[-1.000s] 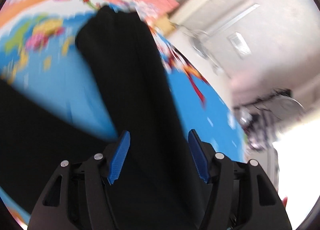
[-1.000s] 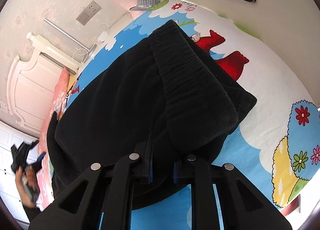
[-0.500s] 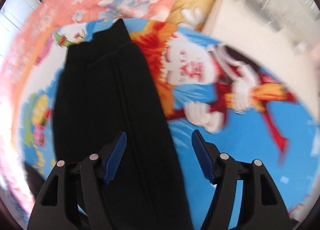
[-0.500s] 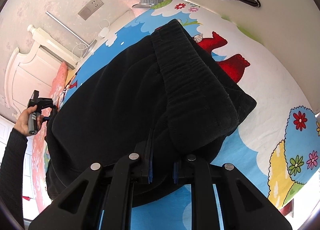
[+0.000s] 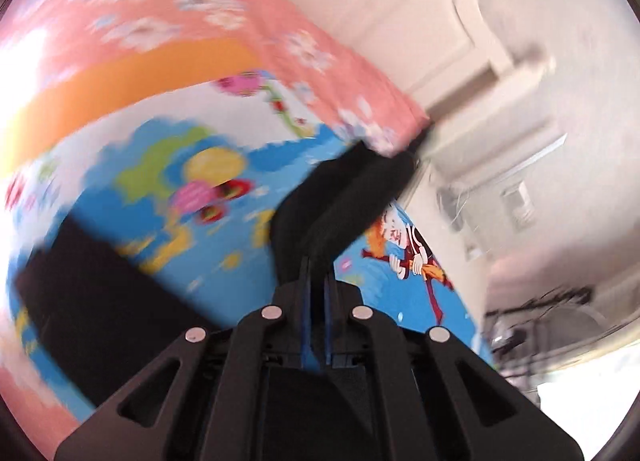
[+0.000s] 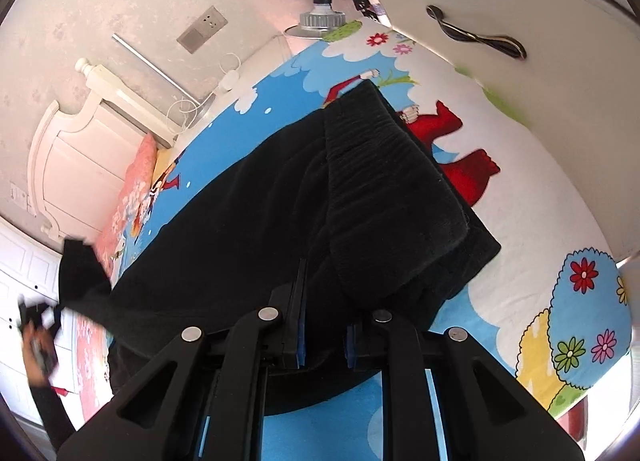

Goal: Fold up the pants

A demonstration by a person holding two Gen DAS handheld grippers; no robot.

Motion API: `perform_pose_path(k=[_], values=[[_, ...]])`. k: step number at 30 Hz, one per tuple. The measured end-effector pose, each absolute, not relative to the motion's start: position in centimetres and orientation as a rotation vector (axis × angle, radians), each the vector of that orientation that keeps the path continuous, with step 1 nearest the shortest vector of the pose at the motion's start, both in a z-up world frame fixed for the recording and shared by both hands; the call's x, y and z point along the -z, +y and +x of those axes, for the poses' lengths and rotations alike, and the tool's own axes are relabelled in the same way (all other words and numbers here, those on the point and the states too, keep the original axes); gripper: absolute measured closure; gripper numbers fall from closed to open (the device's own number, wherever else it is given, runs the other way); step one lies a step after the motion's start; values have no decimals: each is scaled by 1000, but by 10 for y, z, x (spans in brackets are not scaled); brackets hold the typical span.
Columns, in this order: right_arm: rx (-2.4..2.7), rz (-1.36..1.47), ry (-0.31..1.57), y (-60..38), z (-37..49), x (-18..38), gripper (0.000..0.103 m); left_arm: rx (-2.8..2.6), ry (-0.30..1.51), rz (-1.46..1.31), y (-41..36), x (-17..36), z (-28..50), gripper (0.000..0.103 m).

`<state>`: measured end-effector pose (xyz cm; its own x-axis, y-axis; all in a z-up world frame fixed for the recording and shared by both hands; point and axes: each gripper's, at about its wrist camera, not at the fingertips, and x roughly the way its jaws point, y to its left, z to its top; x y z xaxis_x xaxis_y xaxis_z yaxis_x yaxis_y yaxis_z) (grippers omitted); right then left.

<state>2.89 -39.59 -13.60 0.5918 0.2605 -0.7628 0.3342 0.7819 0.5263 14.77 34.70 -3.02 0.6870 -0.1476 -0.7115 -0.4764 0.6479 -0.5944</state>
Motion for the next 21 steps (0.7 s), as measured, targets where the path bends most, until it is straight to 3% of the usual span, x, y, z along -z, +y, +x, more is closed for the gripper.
perform_pose_path(k=[3, 6, 7, 8, 10, 13, 16, 21], values=[[66, 675, 1004, -398, 30, 148, 87, -238, 822, -969, 360, 92, 51, 99], [71, 642, 1037, -395, 34, 154, 86, -214, 897, -970, 360, 146, 21, 96], [71, 642, 1036, -395, 34, 153, 86, -207, 898, -980, 361, 156, 13, 91], [68, 641, 1030, -394, 34, 151, 86, -190, 883, -986, 359, 162, 8, 76], [67, 645, 1031, -395, 35, 152, 86, -187, 825, -996, 363, 161, -1, 58], [66, 674, 1032, -398, 35, 156, 85, -215, 798, -930, 368, 151, 6, 54], [67, 686, 1028, -399, 34, 158, 84, -264, 785, -715, 356, 123, 18, 37], [69, 690, 1030, -398, 35, 158, 83, -348, 883, -114, 287, 100, 71, 26]])
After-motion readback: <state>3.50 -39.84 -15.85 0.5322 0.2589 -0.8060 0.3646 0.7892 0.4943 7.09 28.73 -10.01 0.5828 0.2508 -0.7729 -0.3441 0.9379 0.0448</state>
